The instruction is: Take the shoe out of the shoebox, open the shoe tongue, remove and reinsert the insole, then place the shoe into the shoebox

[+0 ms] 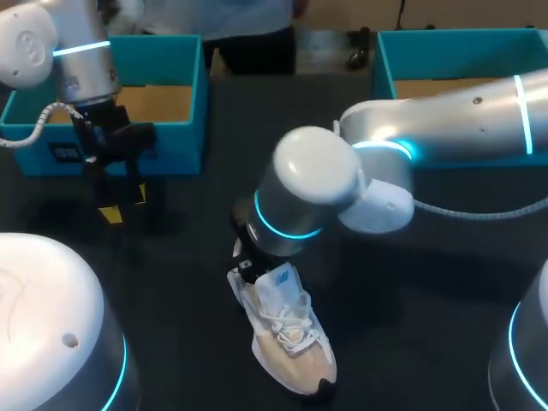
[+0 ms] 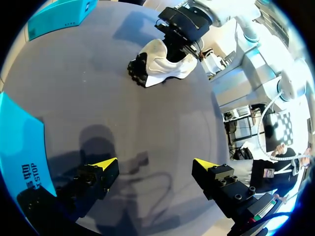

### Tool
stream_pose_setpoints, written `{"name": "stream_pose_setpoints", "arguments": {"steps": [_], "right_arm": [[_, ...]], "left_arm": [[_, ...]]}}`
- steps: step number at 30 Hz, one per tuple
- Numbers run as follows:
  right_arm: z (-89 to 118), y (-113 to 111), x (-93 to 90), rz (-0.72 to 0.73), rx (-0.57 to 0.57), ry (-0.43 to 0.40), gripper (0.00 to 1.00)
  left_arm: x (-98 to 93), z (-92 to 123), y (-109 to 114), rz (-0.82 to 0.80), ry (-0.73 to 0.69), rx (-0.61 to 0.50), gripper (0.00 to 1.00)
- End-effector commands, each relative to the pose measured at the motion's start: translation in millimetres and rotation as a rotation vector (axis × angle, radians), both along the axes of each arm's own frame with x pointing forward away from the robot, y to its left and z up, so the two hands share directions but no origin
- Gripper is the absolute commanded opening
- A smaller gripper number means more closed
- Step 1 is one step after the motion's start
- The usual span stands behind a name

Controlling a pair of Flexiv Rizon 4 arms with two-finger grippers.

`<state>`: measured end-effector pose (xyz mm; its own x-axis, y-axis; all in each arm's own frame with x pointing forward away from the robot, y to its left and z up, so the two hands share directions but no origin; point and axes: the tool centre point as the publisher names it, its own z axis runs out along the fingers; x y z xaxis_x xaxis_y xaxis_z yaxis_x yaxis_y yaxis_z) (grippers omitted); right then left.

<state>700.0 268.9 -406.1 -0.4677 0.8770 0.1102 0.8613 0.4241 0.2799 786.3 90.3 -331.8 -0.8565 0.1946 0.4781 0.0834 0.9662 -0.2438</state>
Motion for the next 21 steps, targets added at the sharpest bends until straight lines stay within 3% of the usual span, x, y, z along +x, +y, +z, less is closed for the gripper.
{"name": "stream_pose_setpoints", "arguments": {"steps": [1,14,18,21], "right_arm": [[-13.0,13.8,-6.9,0.006,-0.069,0.041,0.0],[-20.3,-17.5,-54.0,-0.059,-0.164,0.134,0.0],[-24.7,-30.7,-59.6,-0.067,-0.179,0.168,0.0],[-9.7,-35.1,-54.8,-0.045,-0.177,0.126,0.0]], "left_arm": [[2.1,-1.5,-5.7,-0.009,0.006,0.006,1.0],[-4.5,1.6,-31.1,-0.054,-0.005,0.008,1.0],[-6.9,3.0,-35.3,-0.059,-0.009,0.01,1.0],[-8.1,3.2,-36.4,-0.055,-0.011,0.011,1.0]]}}
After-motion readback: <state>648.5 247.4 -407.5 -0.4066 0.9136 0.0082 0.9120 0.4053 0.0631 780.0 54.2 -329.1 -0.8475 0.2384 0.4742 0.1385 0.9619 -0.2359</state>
